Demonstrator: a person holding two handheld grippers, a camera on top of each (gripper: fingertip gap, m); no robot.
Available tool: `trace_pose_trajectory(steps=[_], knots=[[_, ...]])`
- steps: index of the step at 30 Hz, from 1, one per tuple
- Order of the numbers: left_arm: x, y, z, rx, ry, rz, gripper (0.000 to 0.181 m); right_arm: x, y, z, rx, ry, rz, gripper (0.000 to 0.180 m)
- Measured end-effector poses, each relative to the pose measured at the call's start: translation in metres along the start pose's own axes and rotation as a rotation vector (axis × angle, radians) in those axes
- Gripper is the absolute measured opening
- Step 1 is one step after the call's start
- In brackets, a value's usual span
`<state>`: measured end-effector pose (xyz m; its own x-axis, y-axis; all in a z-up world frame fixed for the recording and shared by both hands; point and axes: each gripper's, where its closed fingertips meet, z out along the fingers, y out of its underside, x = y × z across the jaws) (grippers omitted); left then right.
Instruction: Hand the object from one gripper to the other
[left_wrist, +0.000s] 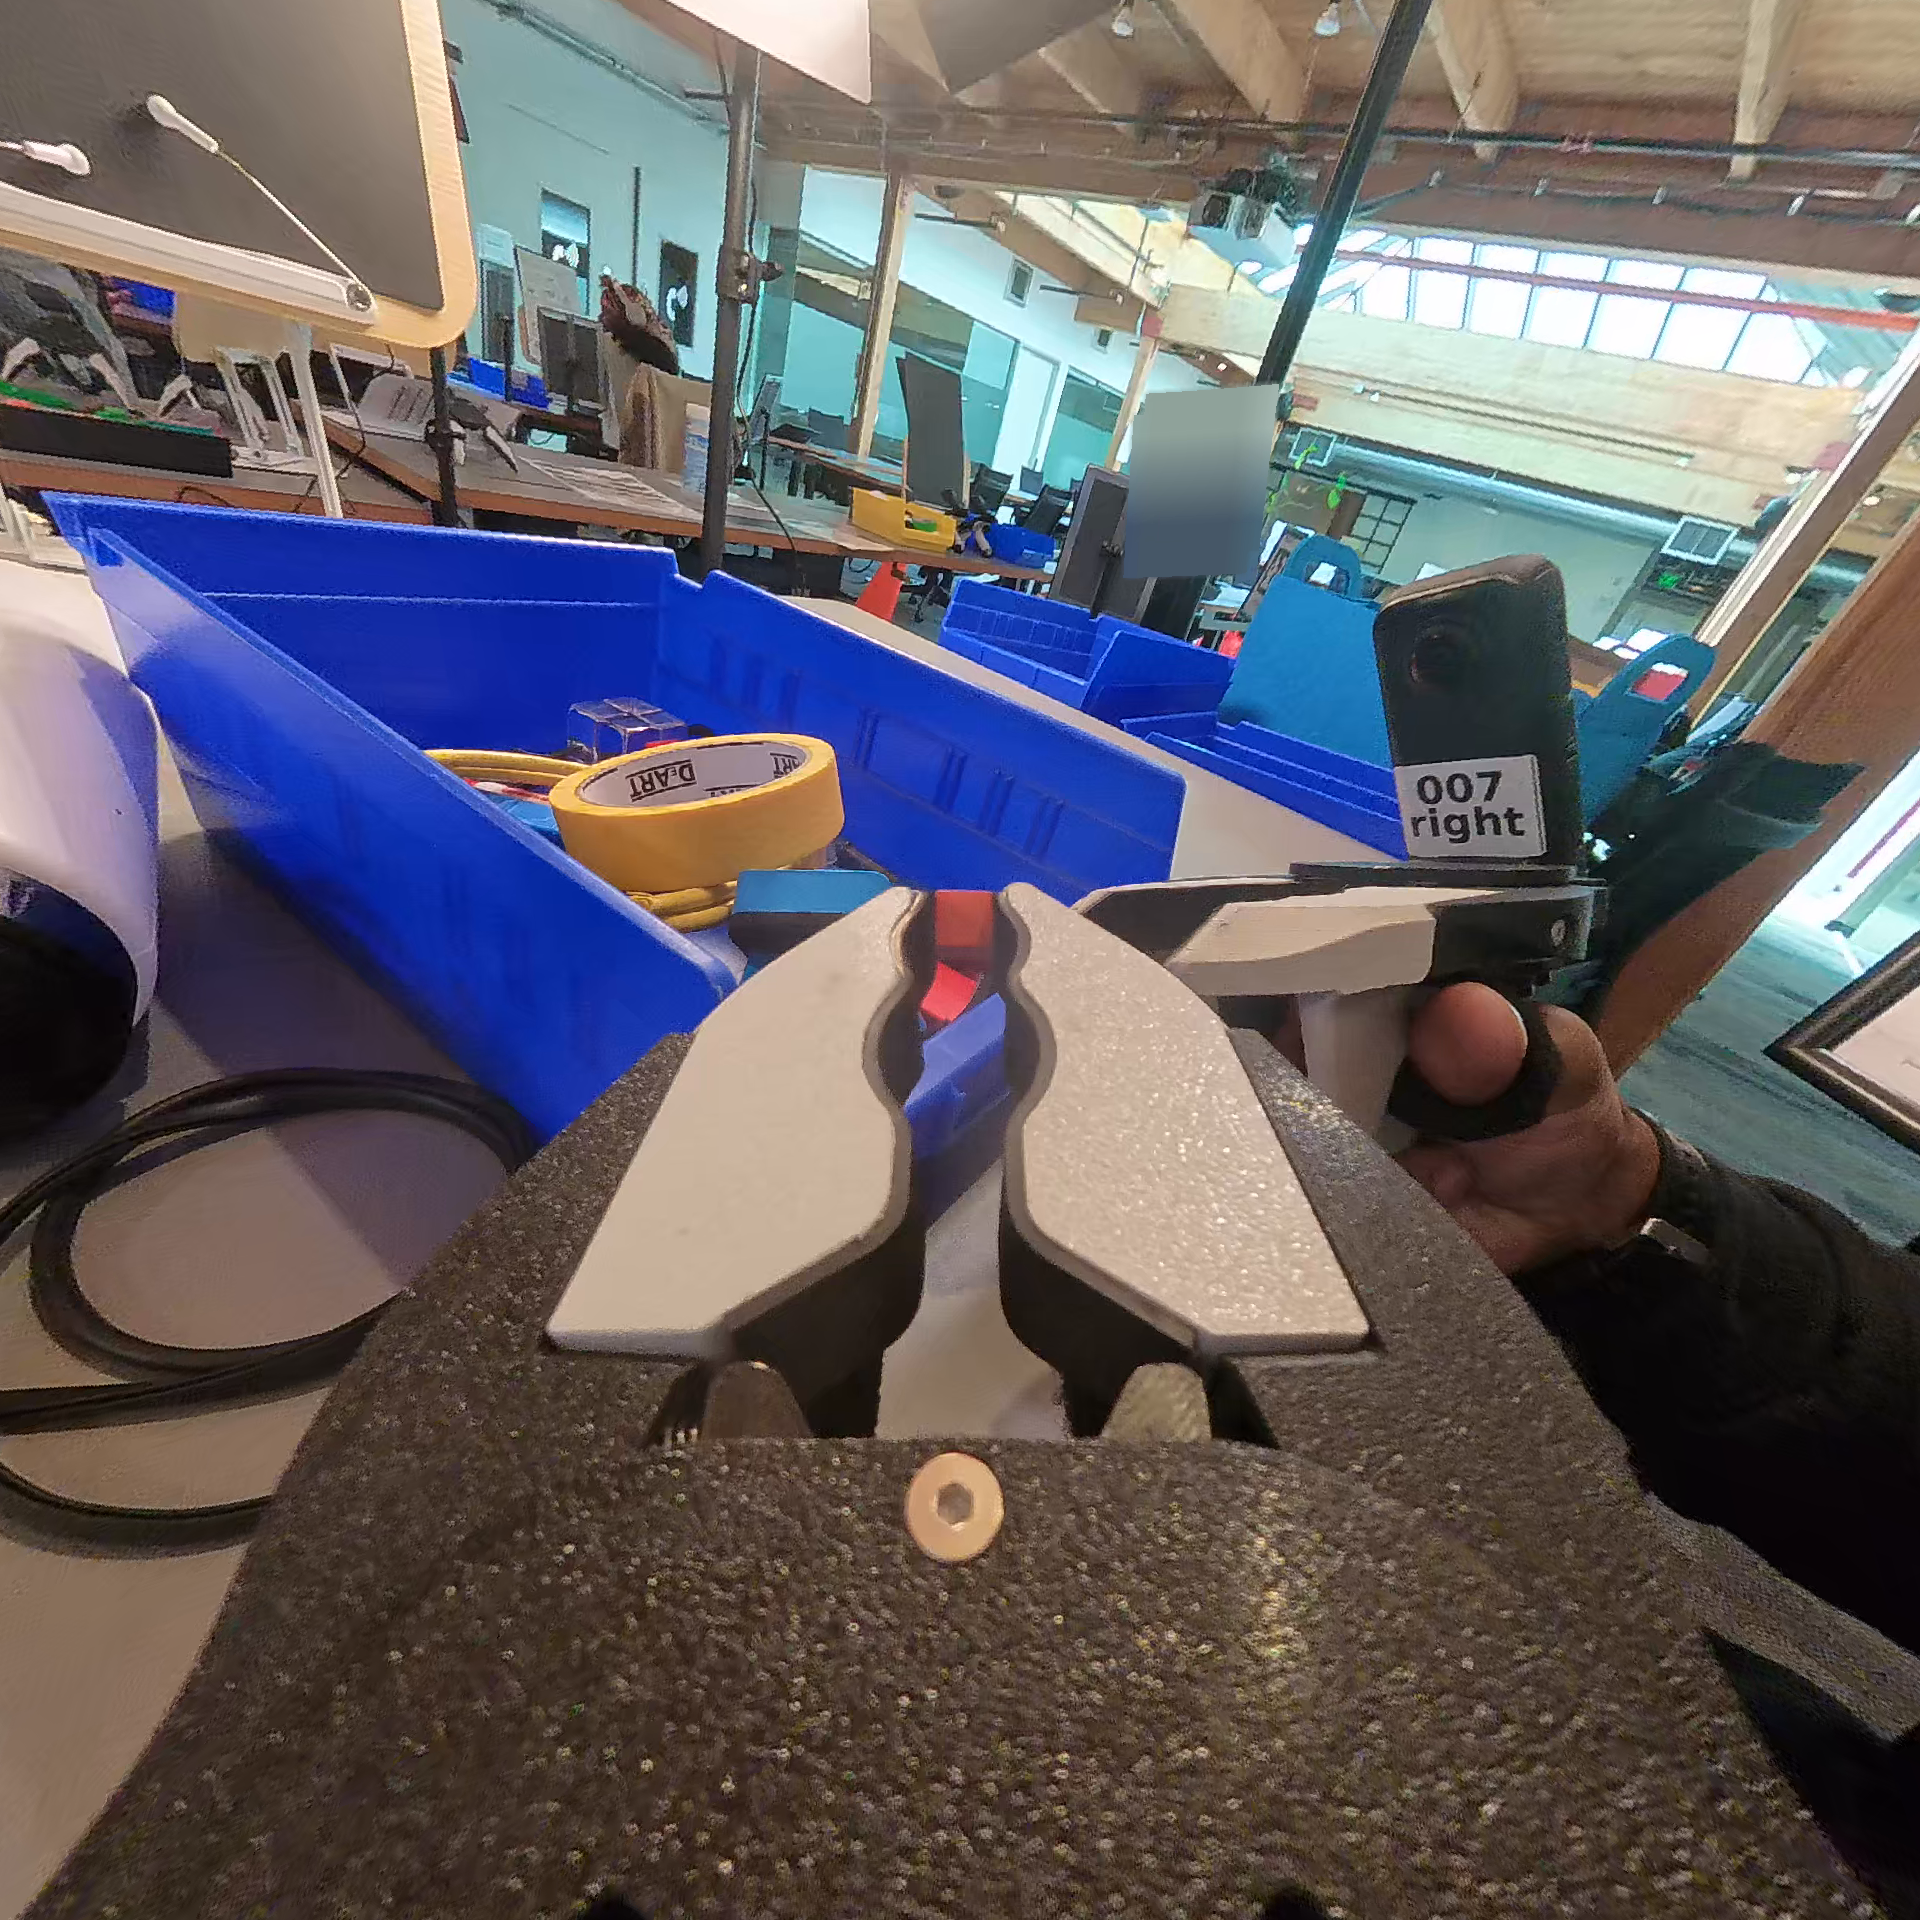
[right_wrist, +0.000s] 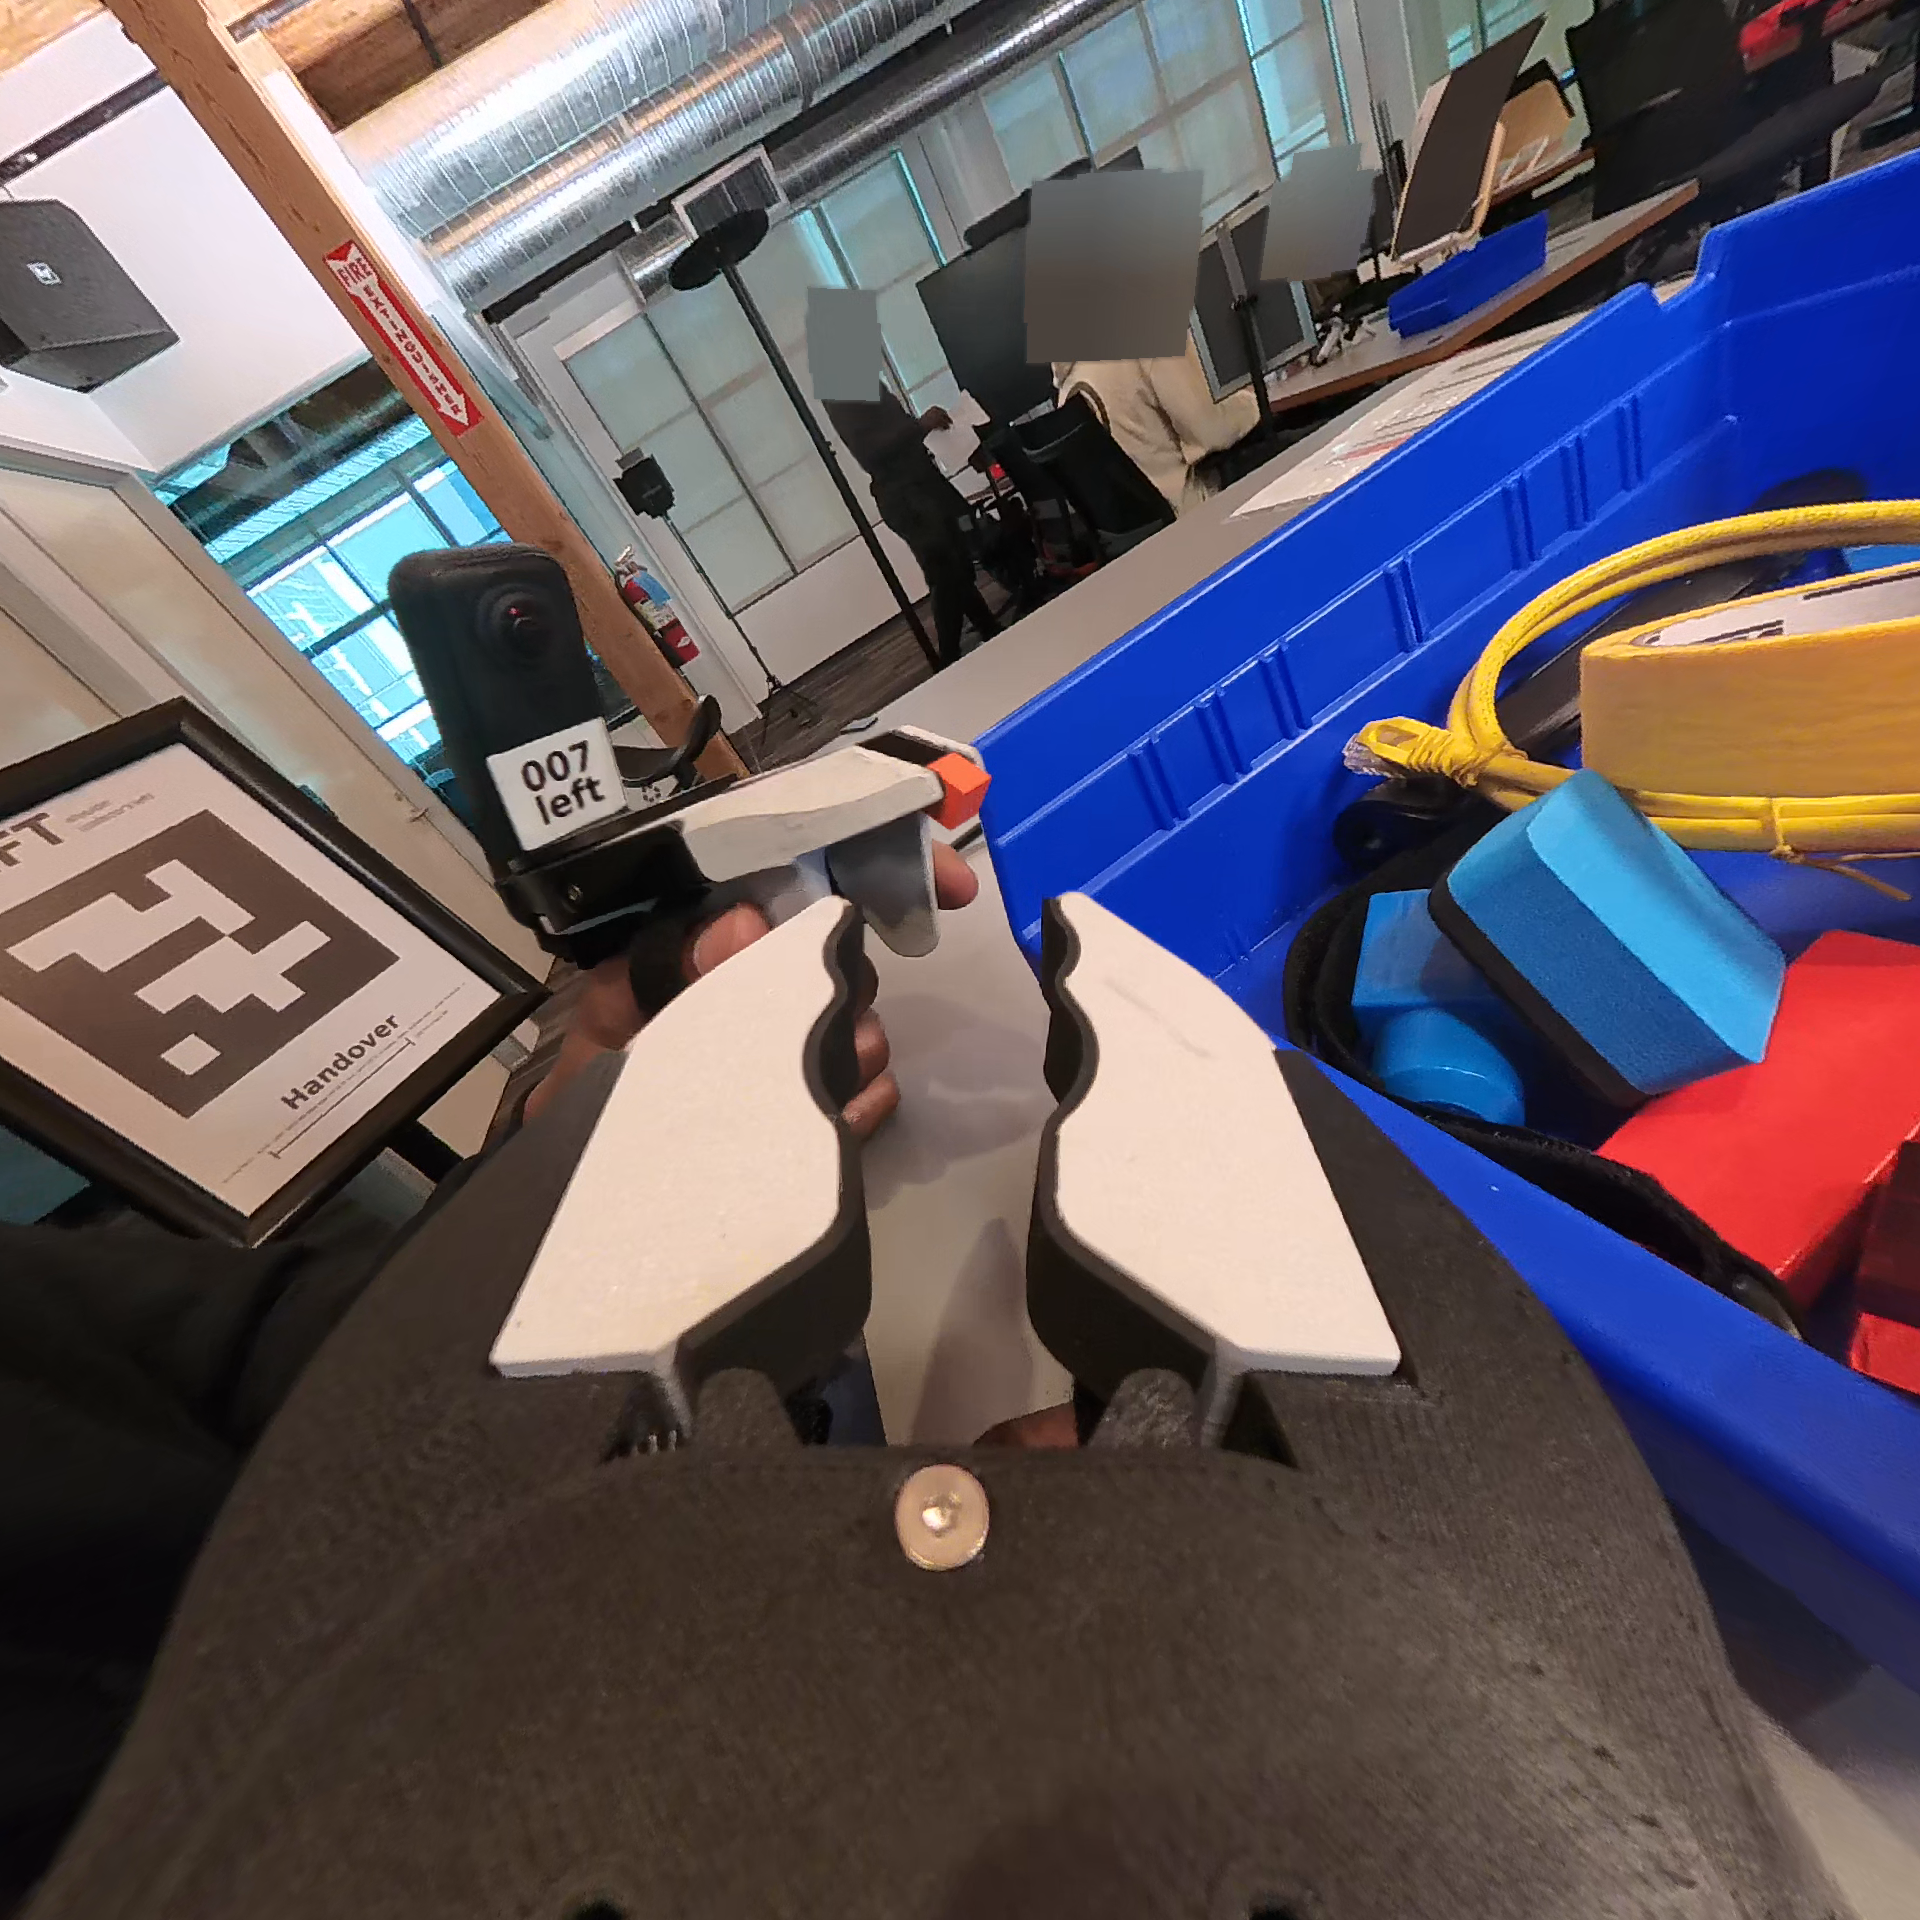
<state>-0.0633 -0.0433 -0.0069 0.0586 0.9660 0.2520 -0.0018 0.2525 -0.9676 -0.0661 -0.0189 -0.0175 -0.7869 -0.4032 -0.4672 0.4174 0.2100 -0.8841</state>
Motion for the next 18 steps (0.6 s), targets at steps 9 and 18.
trace_pose_trajectory(steps=[9,18], knots=[[-0.001,-0.004,-0.01,0.066,-0.022,-0.047,0.01,-0.002,-0.004,-0.001,0.03,-0.02,0.006,0.033],[0.008,0.008,-0.015,0.035,-0.04,0.02,0.01,-0.003,-0.006,0.006,0.042,-0.044,0.012,0.032]])
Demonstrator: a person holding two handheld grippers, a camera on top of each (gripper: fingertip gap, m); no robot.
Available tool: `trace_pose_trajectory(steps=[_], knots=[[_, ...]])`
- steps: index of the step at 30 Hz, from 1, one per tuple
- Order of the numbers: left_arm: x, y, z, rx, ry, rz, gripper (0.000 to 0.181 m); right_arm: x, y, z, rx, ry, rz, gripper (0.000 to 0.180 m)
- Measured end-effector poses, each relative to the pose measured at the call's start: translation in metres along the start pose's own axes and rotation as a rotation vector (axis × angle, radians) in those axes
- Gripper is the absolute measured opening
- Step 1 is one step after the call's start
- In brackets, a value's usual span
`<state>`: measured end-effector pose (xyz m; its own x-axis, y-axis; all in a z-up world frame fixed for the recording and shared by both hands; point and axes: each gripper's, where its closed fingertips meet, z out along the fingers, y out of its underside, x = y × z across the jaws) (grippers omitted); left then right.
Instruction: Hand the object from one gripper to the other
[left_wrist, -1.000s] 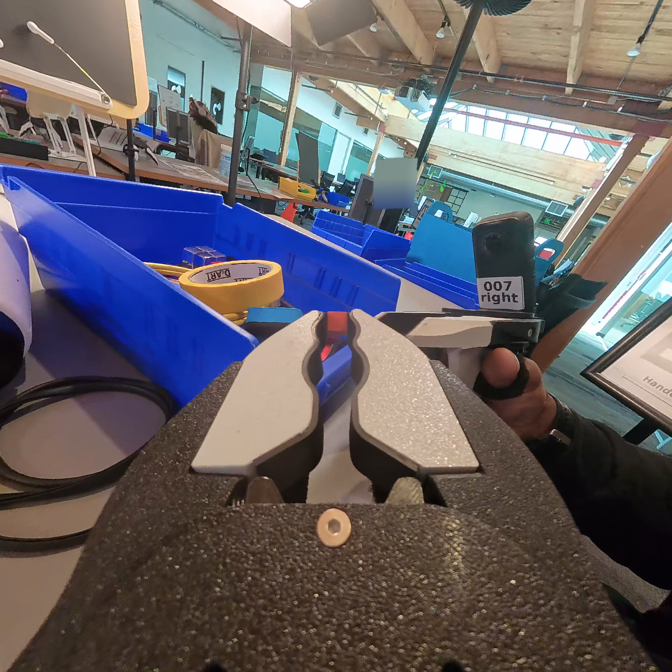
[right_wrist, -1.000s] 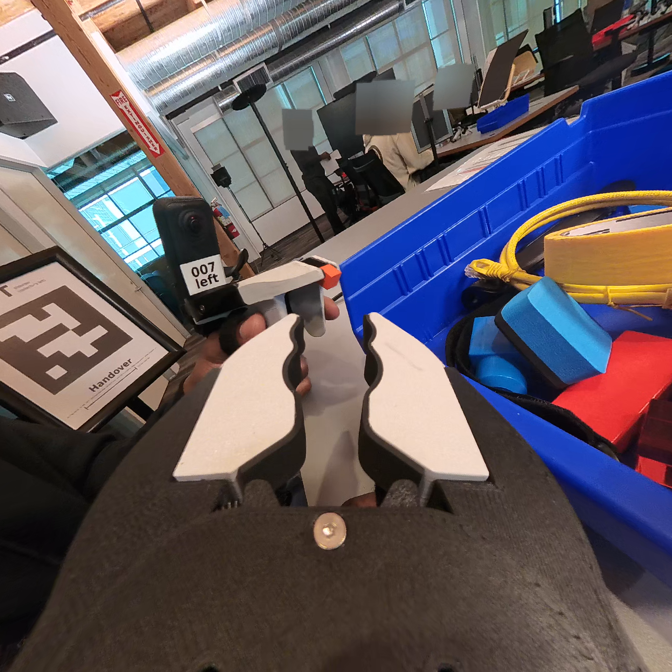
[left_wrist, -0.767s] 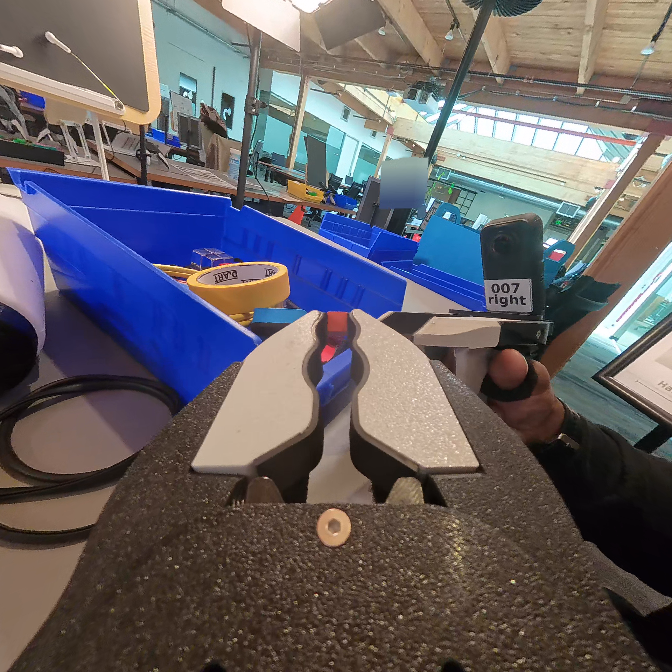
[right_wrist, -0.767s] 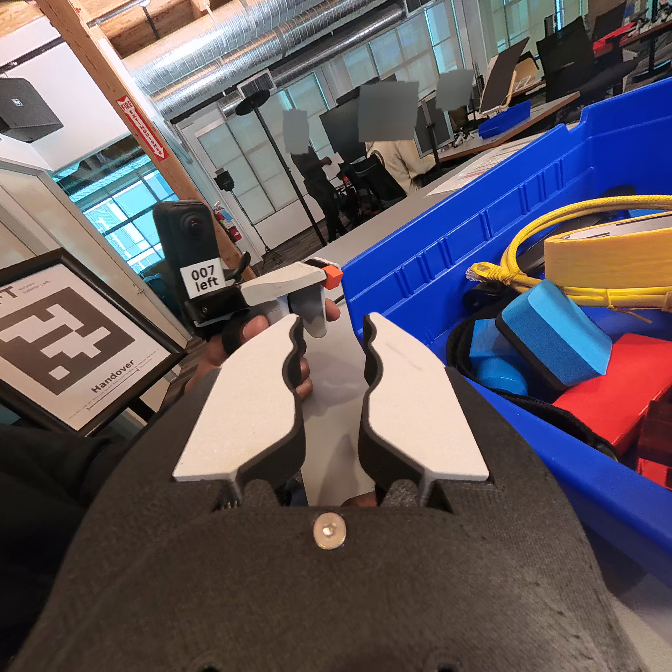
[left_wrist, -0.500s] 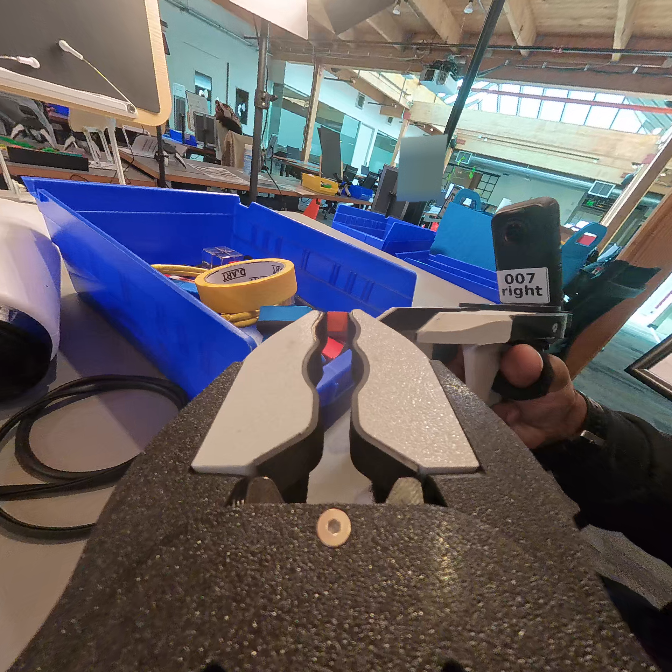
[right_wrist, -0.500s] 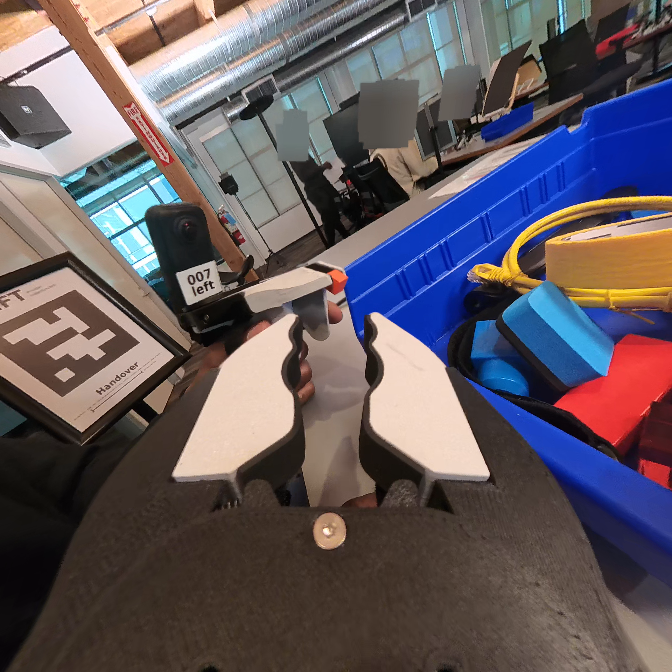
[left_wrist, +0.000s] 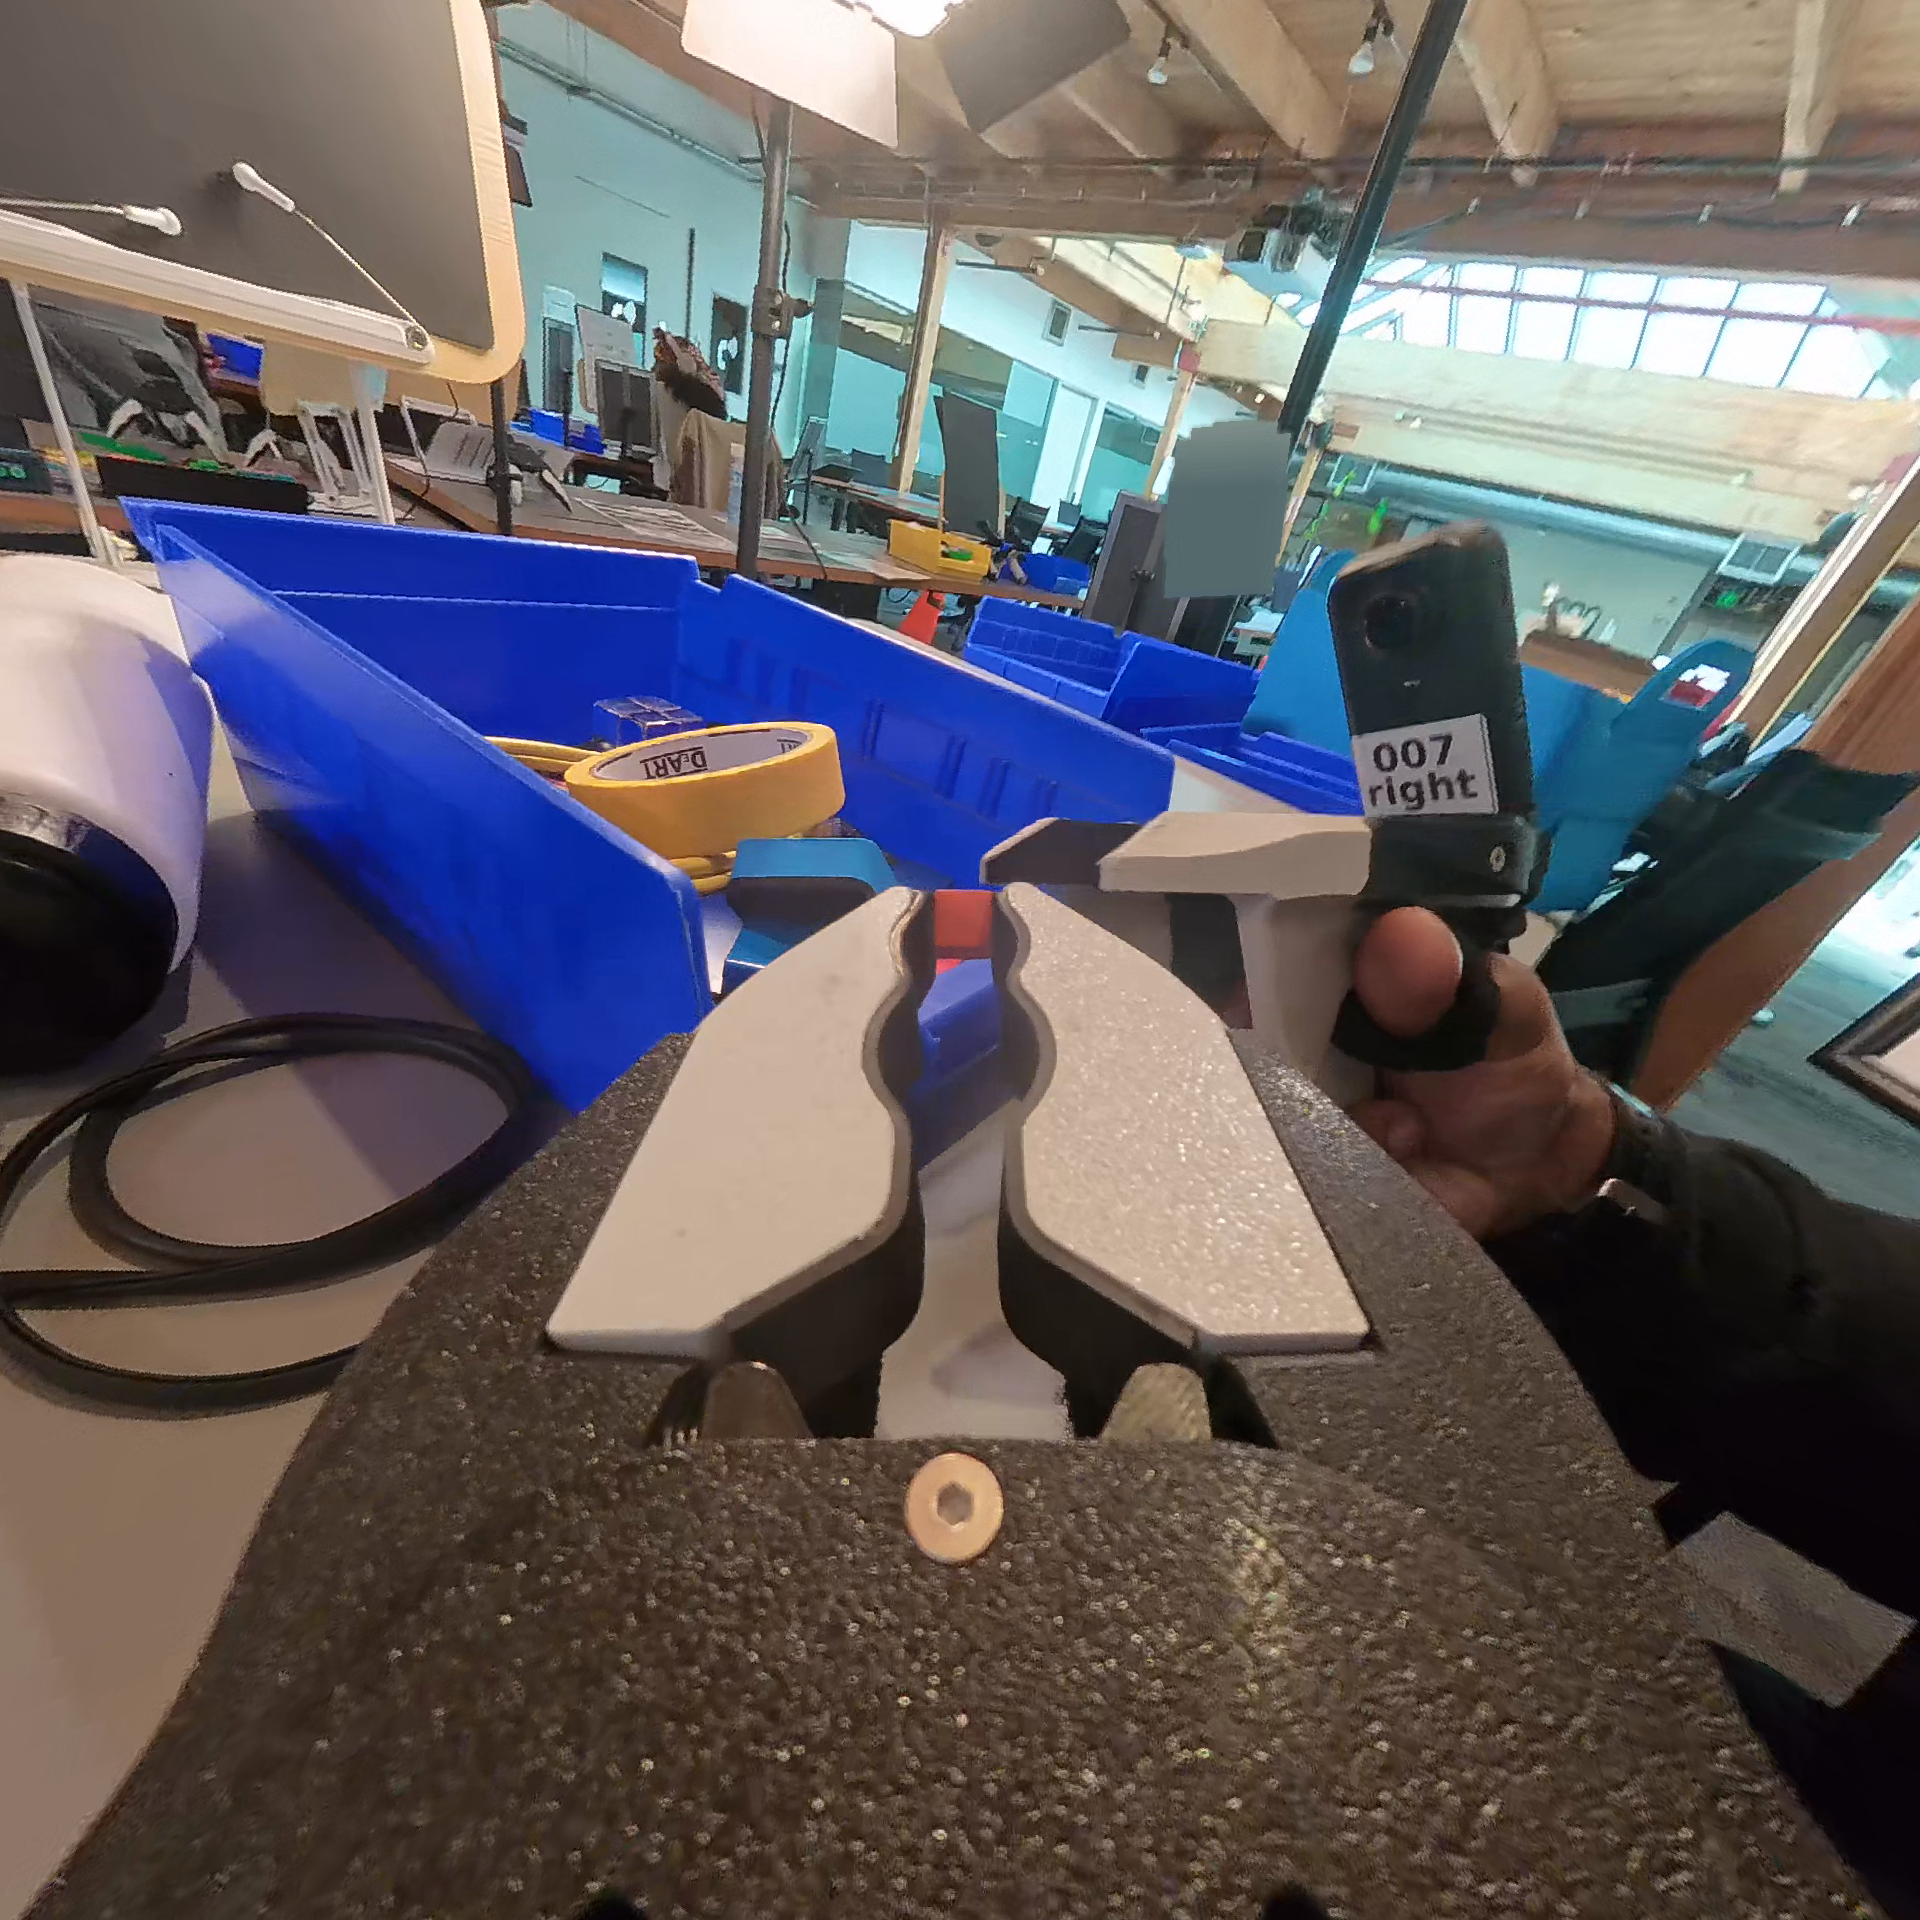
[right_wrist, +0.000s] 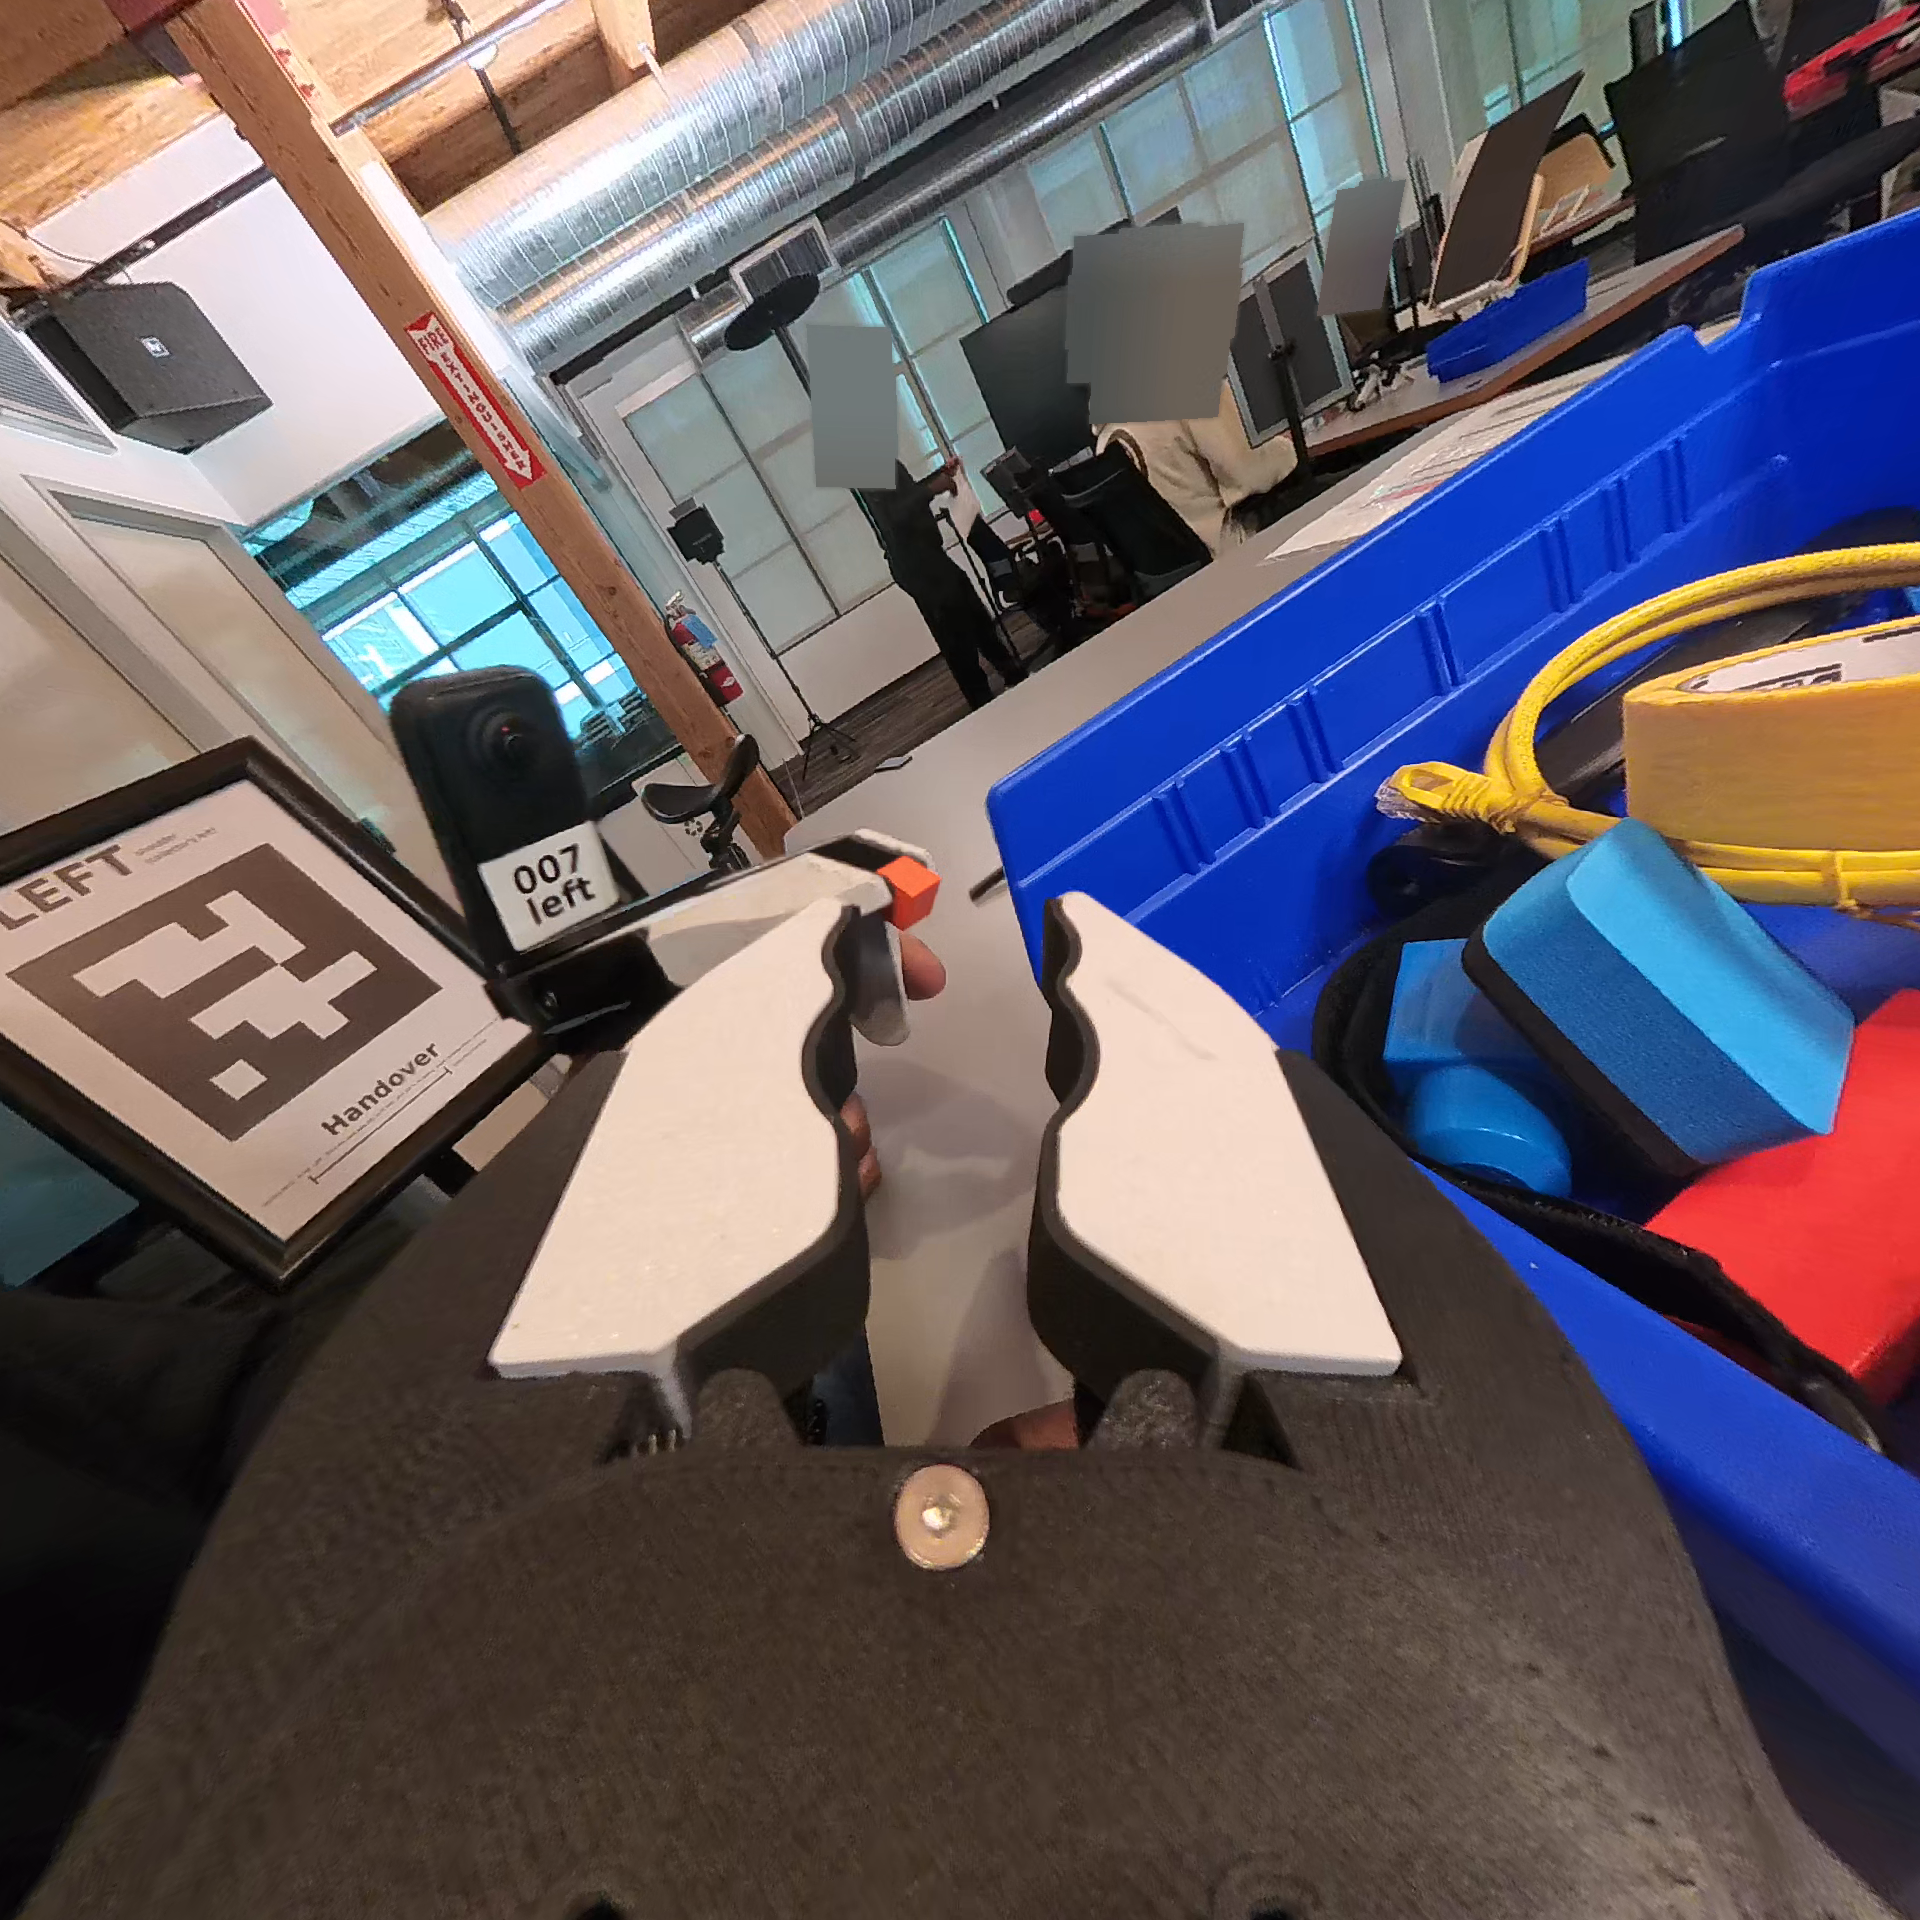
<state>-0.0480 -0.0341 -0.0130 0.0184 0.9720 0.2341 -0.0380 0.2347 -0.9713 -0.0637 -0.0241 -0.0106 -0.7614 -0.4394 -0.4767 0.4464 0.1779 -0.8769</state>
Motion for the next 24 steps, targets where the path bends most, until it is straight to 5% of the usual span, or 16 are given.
trace_pose_trajectory(steps=[6,10,13,24], knots=[[0.0,-0.023,-0.011,0.126,0.258,-0.442,0.01,-0.008,-0.012,-0.011,0.079,0.004,-0.112,0.03],[0.007,-0.029,-0.013,0.14,0.464,-0.721,0.011,-0.016,-0.014,-0.021,0.063,0.082,-0.463,0.029],[0.018,-0.022,-0.005,0.065,0.521,-0.773,0.011,-0.02,-0.011,-0.027,0.054,0.118,-0.664,0.03],[0.055,0.003,0.023,-0.103,0.563,-0.811,0.01,-0.02,-0.003,-0.027,0.032,0.199,-0.907,0.02]])
